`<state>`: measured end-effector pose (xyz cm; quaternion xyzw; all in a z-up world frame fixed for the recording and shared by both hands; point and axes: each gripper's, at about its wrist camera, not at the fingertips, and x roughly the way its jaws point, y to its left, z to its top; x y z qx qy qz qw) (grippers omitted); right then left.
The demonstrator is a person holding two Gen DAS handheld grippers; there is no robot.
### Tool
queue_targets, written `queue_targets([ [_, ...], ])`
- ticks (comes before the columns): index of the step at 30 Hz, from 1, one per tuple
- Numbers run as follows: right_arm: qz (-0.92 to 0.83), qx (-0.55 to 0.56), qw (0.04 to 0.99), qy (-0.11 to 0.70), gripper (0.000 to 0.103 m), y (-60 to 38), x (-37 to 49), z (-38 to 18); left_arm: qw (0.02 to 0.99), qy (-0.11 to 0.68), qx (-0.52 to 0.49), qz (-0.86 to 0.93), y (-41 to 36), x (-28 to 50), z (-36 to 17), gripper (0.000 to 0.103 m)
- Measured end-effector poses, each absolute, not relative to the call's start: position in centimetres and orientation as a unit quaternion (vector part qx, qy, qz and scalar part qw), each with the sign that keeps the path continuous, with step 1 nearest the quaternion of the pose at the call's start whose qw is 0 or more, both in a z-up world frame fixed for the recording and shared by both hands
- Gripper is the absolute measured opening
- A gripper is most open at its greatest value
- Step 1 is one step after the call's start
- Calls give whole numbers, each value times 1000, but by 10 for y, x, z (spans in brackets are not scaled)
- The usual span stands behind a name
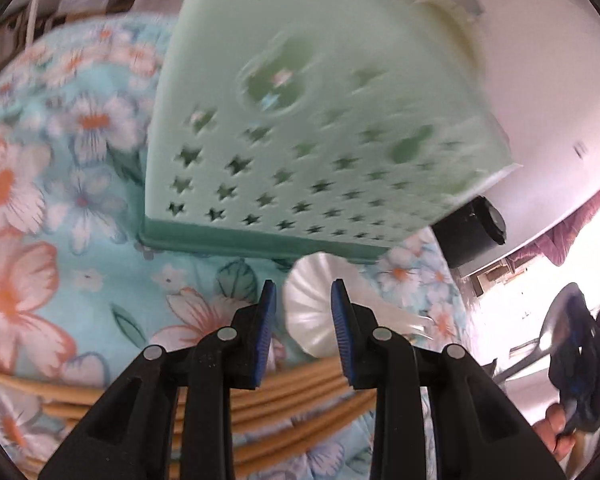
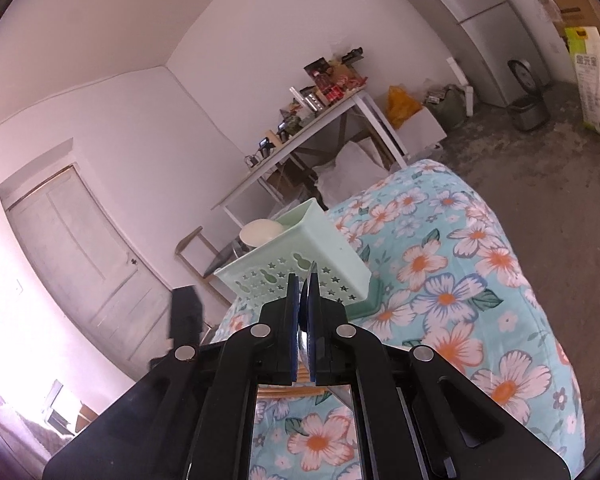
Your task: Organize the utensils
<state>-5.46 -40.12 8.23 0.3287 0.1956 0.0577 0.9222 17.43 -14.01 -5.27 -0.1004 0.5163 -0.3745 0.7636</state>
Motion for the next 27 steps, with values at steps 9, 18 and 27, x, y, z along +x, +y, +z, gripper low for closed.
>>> queue_targets([
  [9,69,341,918,191,3,-410,-57,77,768,515,-120,-361,-141,177,-61,9],
  [18,63,343,917,193,3,-413,-60,77,805,424,-95,-405,-153,138,-8,2],
  [27,57,339,918,197,2,-408,-60,81,836,323,-84,-435,-117,95,70,2],
])
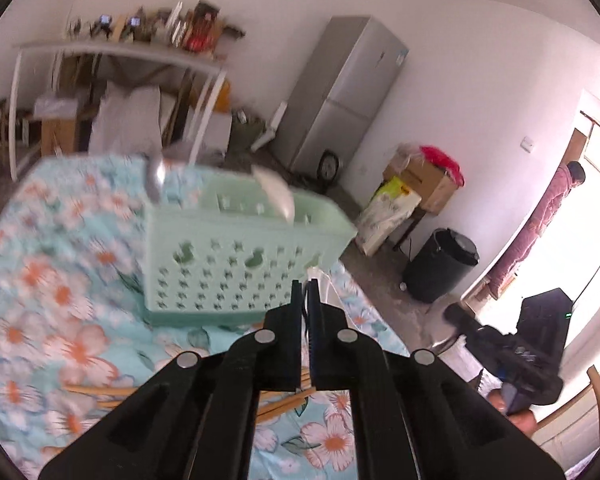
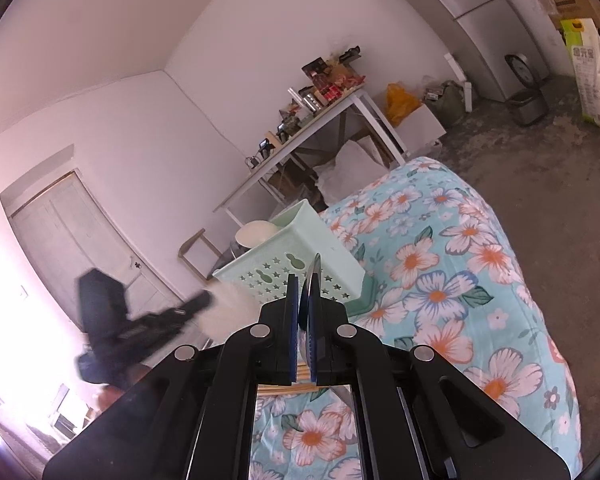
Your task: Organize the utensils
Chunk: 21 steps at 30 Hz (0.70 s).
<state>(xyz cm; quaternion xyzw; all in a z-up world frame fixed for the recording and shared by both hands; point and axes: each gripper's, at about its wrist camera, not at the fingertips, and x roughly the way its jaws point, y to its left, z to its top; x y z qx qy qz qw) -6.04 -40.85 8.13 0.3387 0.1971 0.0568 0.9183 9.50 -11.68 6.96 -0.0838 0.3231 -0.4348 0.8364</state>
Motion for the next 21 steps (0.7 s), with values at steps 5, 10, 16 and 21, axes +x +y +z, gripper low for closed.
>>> queue_targets([
  [5,60,329,922,196,2,-402,-61,83,871,265,-93,-404,-69,87,115,2],
  [10,65,328,922,197,2,-398,-60,83,905,194,-97,-365,-29,87,161,2],
  [16,61,325,923,200,2,-396,-59,83,932,145,-64,-327,-26,98,178,2],
  [21,59,321,924,201,2,-395,-60,84,945,140,-8,-296,-54,117,164,2],
])
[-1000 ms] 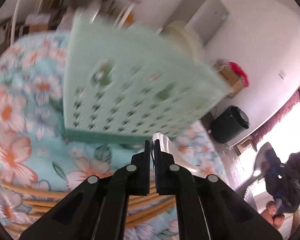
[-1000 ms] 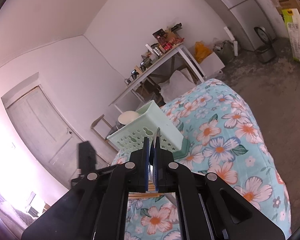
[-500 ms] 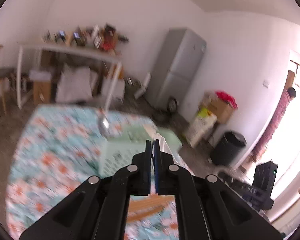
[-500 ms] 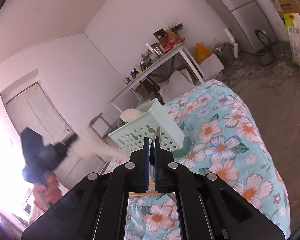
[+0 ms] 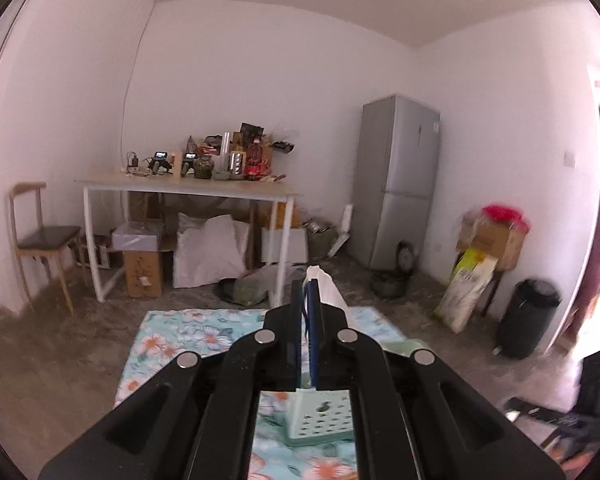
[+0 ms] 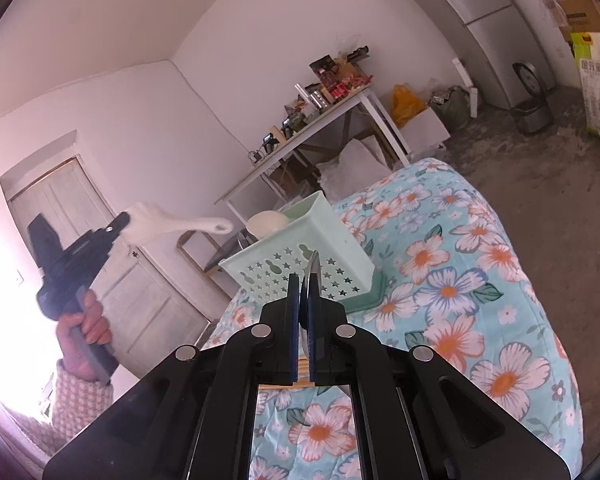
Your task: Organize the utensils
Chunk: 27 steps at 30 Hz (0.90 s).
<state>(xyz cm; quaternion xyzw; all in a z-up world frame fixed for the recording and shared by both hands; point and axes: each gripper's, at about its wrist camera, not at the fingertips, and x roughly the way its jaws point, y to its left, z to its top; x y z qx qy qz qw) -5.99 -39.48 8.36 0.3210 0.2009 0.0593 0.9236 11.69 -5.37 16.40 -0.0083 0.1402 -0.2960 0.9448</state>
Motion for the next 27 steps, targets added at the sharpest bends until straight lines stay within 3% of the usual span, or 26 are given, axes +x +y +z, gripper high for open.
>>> queue_targets([
  [9,63,312,925,208,2,-391,-56,84,945,153,41,-286,-89,142,129,2],
  [27,64,319,921,213,2,-394,-55,84,923,206,7,-324,-102,169,104,4],
])
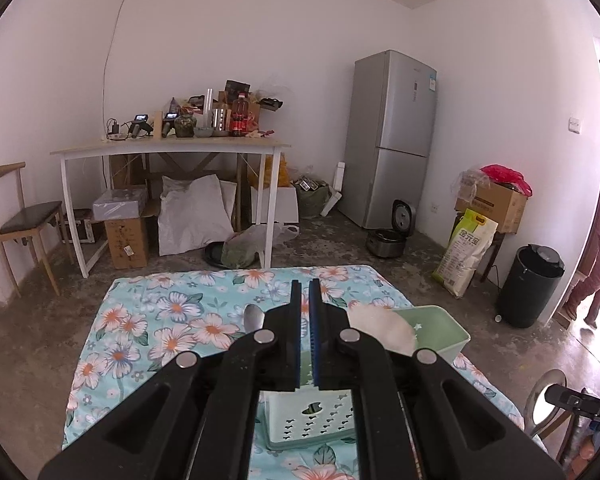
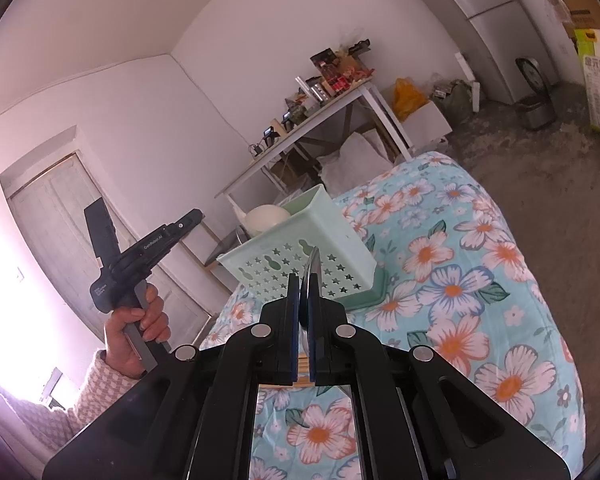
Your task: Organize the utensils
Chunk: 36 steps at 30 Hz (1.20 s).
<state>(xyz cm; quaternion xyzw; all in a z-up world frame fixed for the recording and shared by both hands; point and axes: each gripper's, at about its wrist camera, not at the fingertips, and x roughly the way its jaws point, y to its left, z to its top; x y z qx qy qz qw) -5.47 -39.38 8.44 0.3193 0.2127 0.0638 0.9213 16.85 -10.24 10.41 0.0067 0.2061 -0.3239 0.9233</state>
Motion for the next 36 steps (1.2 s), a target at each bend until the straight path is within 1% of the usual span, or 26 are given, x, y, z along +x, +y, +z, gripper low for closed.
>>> queue_targets([
  [5,63,319,921,213,2,-393,-55,85,920,209,-23,-331,-88,167,109,4],
  [7,63,320,921,214,2,-393,-56,85,916,213,-38,-338,-80,167,110,6],
  [9,62,318,921,215,2,-392,-55,86,912,216,-47,-345,-75,164,111,15],
  [10,62,317,921,216,2,-392,-55,86,911,217,-52,-348,-72,163,111,17],
  [12,61,316,922,217,2,-393,-56,87,907,217,-60,-356,-67,158,110,27],
  [16,62,319,921,216,2,-393,-55,86,894,223,-73,-381,-65,147,106,38],
  [18,62,320,920,217,2,-393,-55,86,892,218,-58,-391,-70,140,105,48],
  [21,61,318,921,218,2,-392,-54,86,887,223,-41,-401,-81,133,102,54],
  [24,62,322,920,216,2,-392,-55,86,888,209,-10,-409,-94,125,101,59],
  [31,66,334,917,209,2,-395,-54,82,886,195,60,-417,-124,125,95,59],
  [36,72,338,914,210,2,-398,-55,78,867,209,102,-441,-140,145,83,59],
])
